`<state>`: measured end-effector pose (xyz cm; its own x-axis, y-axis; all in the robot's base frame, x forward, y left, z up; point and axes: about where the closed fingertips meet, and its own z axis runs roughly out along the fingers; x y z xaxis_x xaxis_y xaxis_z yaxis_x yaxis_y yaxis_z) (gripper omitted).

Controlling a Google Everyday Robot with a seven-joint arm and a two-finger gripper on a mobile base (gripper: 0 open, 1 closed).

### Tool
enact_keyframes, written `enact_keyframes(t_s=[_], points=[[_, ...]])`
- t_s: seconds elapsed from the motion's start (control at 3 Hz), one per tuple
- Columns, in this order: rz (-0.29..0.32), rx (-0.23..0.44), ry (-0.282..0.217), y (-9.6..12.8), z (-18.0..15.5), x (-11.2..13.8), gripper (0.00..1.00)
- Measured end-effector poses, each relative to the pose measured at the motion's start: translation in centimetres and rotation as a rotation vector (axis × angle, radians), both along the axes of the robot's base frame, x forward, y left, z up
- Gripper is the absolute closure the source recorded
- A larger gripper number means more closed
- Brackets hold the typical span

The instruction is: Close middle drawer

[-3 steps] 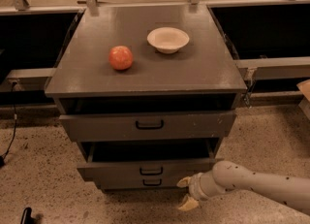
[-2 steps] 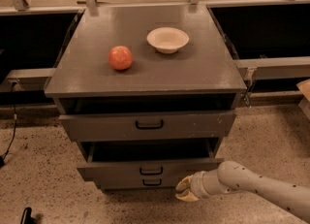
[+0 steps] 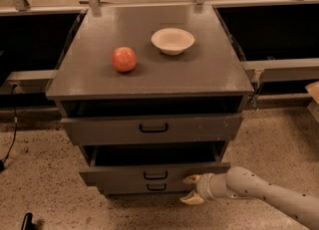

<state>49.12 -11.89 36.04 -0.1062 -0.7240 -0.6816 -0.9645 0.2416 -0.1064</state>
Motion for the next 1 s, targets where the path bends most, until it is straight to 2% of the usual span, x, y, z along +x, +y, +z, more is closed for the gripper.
enact_keyframes(t_s=[0.33, 0.67, 1.0], points=[[-0.066, 0.014, 0.025, 0.16, -0.61, 0.97, 0.23], [-0.076, 0.016, 0.029, 0.19, -0.69, 1.11, 0.00], [-0.076, 0.016, 0.029, 0.19, -0.69, 1.11, 0.00]])
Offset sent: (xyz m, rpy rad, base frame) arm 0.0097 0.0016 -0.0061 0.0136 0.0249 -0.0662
